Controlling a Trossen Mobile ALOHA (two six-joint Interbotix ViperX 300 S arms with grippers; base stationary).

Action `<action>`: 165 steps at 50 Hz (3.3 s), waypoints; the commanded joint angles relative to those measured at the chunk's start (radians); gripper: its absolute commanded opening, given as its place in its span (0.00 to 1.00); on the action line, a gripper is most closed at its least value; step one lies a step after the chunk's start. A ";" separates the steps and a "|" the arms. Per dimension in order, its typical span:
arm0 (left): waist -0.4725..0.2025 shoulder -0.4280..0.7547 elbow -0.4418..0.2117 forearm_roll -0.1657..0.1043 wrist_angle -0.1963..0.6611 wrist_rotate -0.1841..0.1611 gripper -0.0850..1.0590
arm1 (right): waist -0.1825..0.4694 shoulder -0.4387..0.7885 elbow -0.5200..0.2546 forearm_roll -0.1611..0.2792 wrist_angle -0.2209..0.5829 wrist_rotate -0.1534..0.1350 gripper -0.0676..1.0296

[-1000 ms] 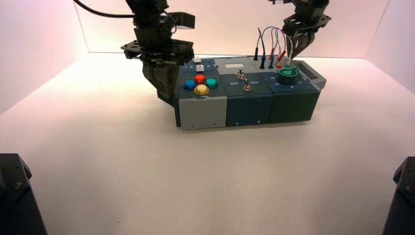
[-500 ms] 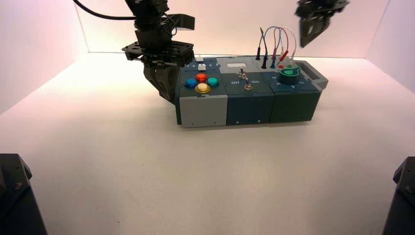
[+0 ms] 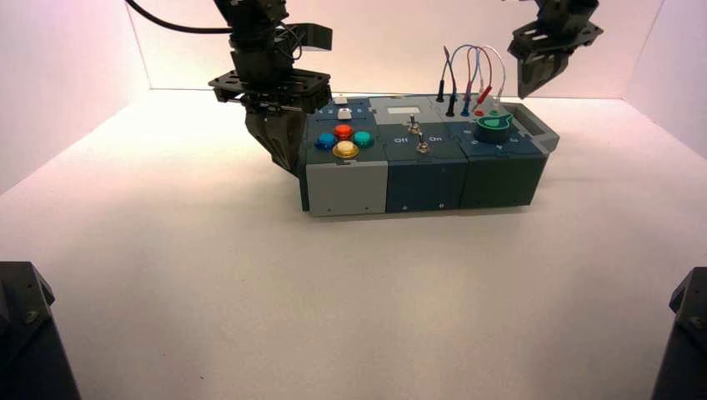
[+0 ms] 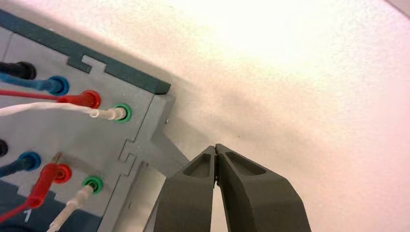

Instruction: Rotate the box clockwise.

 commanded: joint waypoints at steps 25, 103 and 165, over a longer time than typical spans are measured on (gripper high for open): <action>0.038 0.035 -0.167 -0.003 -0.017 0.015 0.05 | 0.018 -0.008 0.011 0.020 0.123 -0.029 0.04; 0.184 0.201 -0.445 -0.005 -0.018 0.063 0.05 | 0.195 -0.342 0.500 0.179 -0.043 0.020 0.04; 0.181 -0.020 -0.170 -0.023 0.106 0.072 0.05 | 0.114 -0.371 0.494 0.101 -0.158 0.129 0.04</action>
